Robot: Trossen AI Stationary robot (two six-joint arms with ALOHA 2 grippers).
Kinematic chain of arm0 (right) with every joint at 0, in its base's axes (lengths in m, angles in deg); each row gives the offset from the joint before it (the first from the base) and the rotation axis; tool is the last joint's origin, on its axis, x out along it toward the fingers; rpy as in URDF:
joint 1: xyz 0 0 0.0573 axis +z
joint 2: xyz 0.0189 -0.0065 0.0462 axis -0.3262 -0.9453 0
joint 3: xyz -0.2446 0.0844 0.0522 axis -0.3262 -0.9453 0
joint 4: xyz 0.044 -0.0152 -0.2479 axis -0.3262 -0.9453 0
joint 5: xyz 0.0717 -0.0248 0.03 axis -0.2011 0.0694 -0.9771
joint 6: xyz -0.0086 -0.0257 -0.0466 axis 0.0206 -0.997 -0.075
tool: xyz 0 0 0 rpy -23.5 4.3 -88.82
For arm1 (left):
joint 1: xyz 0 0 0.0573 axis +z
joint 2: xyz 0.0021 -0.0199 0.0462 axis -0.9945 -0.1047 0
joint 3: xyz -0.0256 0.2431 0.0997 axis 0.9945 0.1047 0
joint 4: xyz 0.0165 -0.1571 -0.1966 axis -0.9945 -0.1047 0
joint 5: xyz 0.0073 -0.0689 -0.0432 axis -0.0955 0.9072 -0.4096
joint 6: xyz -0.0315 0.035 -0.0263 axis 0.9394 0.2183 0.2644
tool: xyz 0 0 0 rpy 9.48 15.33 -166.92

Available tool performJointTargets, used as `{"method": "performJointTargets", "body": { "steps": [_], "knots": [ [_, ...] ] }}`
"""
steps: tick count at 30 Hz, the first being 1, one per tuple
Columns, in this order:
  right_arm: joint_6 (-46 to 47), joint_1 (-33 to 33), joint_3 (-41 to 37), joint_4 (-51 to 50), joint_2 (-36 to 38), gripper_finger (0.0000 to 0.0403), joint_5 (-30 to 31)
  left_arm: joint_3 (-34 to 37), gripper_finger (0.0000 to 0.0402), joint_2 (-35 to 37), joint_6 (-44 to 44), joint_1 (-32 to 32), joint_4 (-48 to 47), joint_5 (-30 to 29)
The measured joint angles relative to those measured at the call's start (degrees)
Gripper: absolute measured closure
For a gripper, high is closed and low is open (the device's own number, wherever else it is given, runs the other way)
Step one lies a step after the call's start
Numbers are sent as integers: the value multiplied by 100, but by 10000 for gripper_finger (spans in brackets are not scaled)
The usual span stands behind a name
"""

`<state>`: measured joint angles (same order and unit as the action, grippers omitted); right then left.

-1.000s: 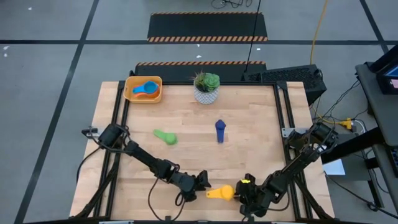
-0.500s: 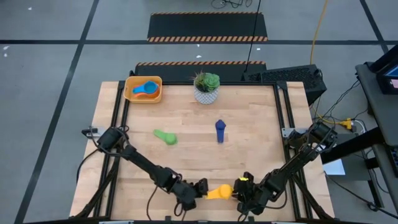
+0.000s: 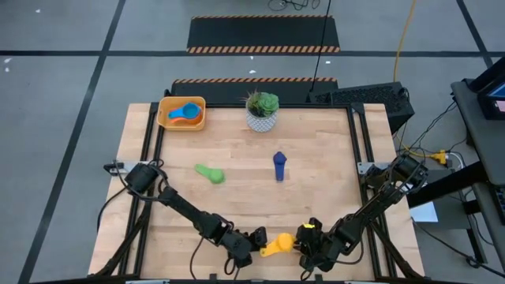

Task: Nest measuring cups in basket
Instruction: Stack the yellow measuring cup on top of the light blue measuring cup in the yellow bin

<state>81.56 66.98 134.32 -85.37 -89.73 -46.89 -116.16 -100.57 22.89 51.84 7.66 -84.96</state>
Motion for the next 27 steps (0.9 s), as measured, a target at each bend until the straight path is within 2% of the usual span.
{"method": "performJointTargets", "body": {
  "steps": [5,12,16,21,27],
  "knots": [
    [57,3,0,4,0,334,-2,-14,250,-99,140,7,202,-144],
    [165,2,0,-3,0,334,0,-3,255,-123,361,7,450,-20],
    [227,2,0,-3,0,334,7,-3,297,-125,357,20,433,209],
    [306,2,0,-5,0,334,11,1,384,-127,528,55,427,446],
    [298,4,0,-18,26,334,267,5,390,-132,606,62,564,423]
  ]
}}
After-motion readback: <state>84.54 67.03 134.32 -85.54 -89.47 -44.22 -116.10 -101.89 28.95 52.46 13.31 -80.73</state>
